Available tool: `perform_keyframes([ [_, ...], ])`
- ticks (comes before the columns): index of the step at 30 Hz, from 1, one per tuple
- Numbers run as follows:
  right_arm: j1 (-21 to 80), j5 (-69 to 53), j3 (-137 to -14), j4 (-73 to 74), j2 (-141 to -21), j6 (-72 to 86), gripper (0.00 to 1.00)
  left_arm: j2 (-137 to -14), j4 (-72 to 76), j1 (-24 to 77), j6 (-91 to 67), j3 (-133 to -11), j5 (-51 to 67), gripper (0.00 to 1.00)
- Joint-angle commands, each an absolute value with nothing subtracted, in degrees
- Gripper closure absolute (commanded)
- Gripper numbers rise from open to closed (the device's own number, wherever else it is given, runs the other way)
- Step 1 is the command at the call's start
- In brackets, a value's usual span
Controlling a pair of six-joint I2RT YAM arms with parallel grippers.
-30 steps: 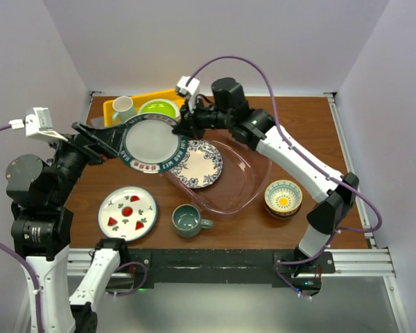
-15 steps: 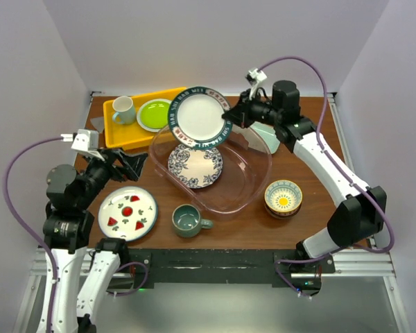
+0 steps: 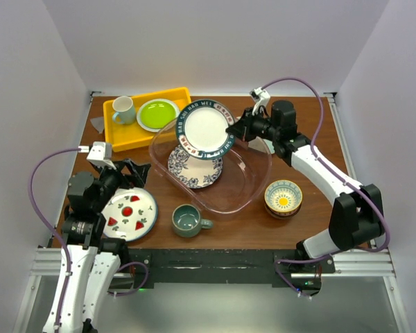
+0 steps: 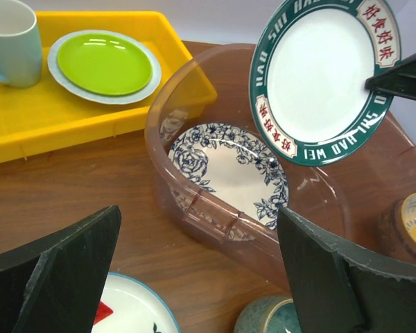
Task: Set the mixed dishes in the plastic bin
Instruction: Place the plate in the plastic bin.
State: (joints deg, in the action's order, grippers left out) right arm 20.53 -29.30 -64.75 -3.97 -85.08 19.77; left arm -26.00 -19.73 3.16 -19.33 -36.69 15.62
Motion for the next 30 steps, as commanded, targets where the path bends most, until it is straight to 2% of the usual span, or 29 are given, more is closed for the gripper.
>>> perform_keyframes([
  [1,20.22,-28.13,-63.20,-13.27,-84.11,22.41,1.00,-25.66,-14.77,3.43,-18.72,-35.95,13.54,0.00],
  [30,20.39,-24.43,-56.69,-20.57,-87.36,26.01,1.00,-25.75,-14.24,3.43,-18.81,-35.33,12.57,0.00],
])
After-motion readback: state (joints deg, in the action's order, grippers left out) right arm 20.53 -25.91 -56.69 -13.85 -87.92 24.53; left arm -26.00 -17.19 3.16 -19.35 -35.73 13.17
